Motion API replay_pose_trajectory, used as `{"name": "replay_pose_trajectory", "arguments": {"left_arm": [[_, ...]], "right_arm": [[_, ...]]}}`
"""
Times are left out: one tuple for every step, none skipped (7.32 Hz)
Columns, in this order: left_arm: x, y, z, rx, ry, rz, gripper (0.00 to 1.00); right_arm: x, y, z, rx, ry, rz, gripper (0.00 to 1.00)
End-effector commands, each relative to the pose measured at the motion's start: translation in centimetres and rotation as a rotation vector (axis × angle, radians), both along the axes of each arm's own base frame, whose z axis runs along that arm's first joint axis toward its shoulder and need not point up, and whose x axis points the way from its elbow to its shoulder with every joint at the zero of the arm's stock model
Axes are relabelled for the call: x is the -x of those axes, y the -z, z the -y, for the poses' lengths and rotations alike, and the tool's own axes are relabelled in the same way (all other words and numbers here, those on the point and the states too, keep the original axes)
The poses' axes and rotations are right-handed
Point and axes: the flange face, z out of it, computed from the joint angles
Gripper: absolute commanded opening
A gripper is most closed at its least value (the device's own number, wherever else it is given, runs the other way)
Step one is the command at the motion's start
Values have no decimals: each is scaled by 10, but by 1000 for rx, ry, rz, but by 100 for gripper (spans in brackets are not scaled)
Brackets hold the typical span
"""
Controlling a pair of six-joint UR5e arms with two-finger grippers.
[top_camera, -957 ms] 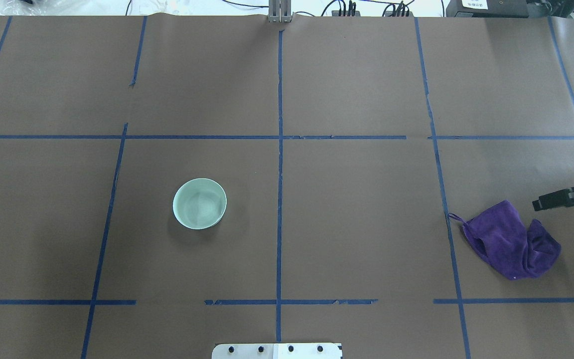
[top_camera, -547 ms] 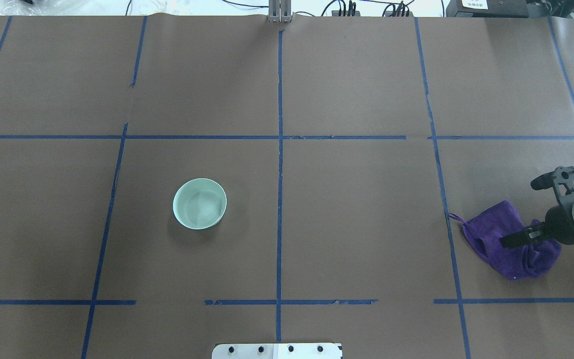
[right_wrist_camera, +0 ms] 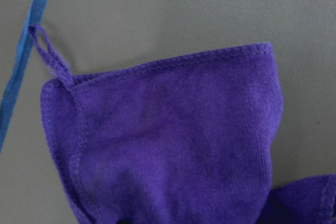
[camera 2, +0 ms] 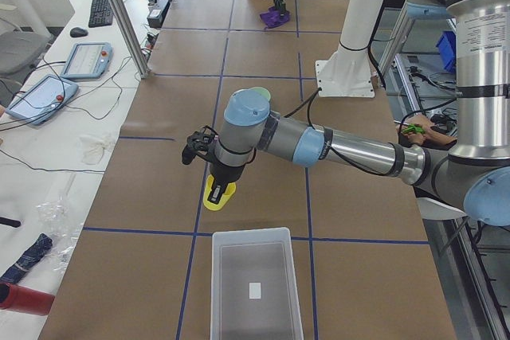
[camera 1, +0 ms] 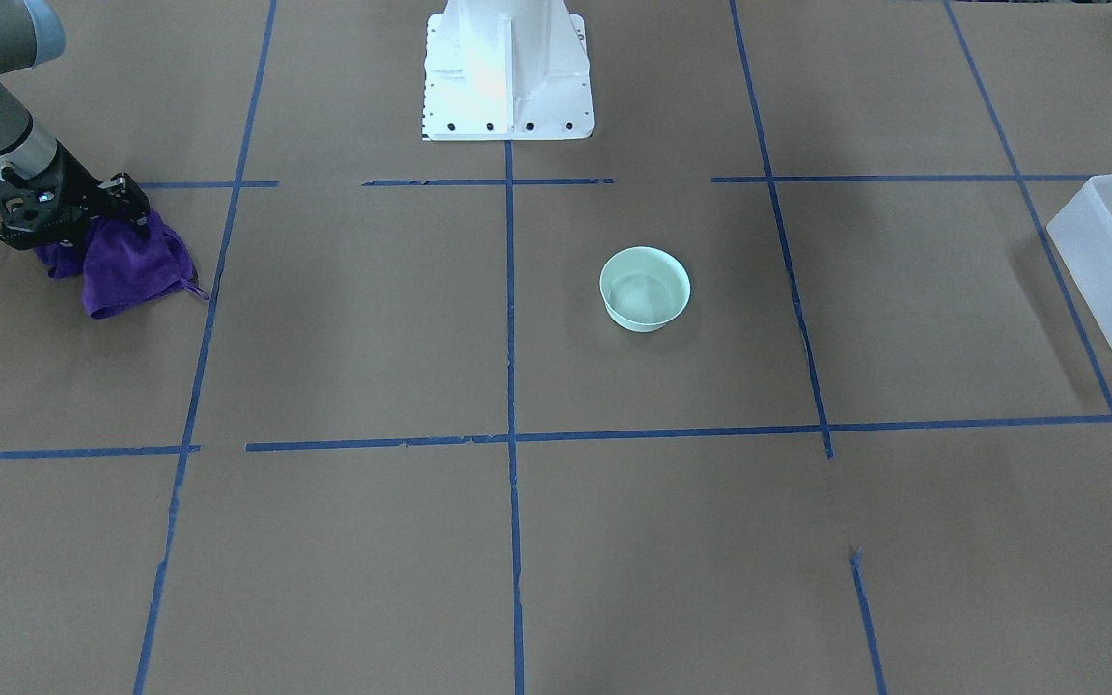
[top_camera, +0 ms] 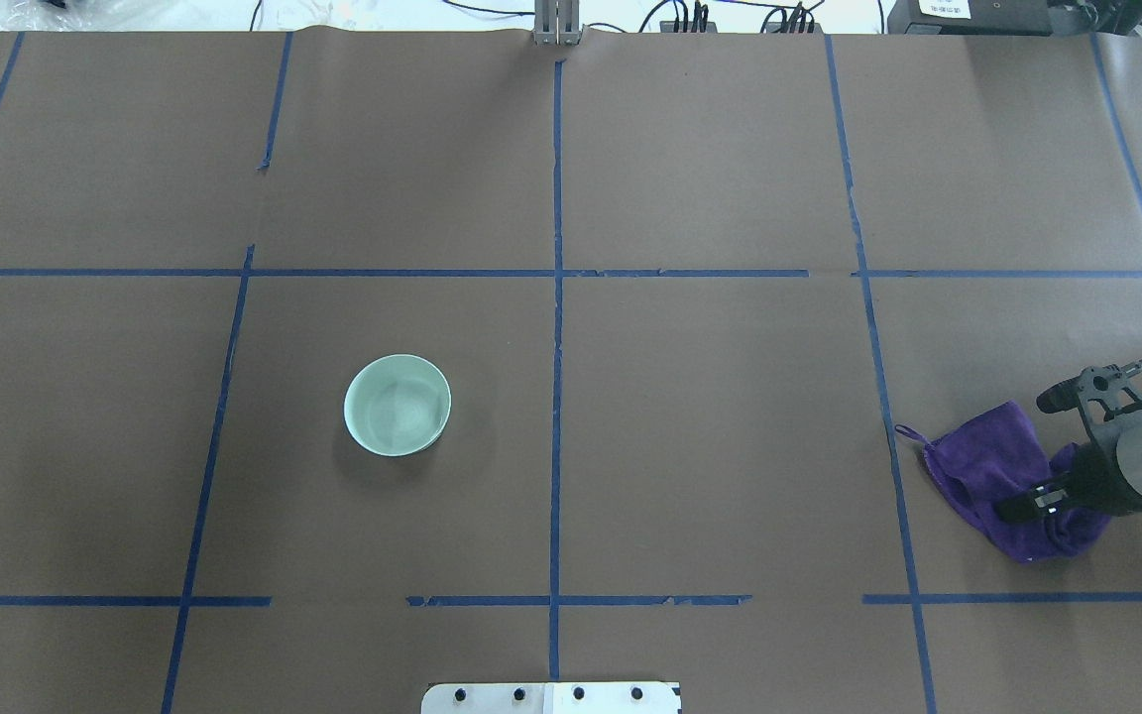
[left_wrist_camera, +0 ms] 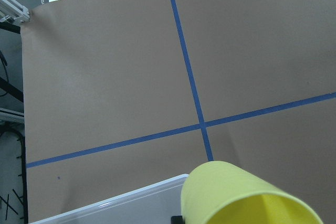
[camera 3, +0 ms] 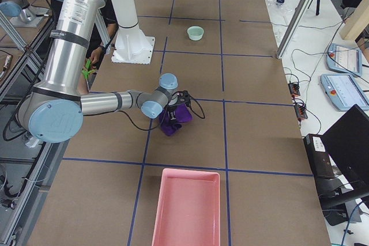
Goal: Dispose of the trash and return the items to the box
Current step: 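Lower the right gripper onto the purple cloth and grasp it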
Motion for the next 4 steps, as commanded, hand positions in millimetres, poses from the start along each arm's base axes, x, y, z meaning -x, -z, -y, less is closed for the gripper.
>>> {"name": "replay_pose_trajectory", "arguments": {"left_arm": [[2, -17, 3, 8, -28, 11, 0], [4, -35, 2, 25, -47, 17, 0], [4, -48, 1, 46, -52, 17, 0], [3, -67, -1, 81, -54, 14, 0]], "right_arm": [[-9, 8, -4, 17, 9, 21, 0], [-24, 18, 0, 40, -5, 50, 0], [-45, 25, 9, 70, -30, 89, 0], [-61, 32, 17, 79, -62, 114, 0]]}}
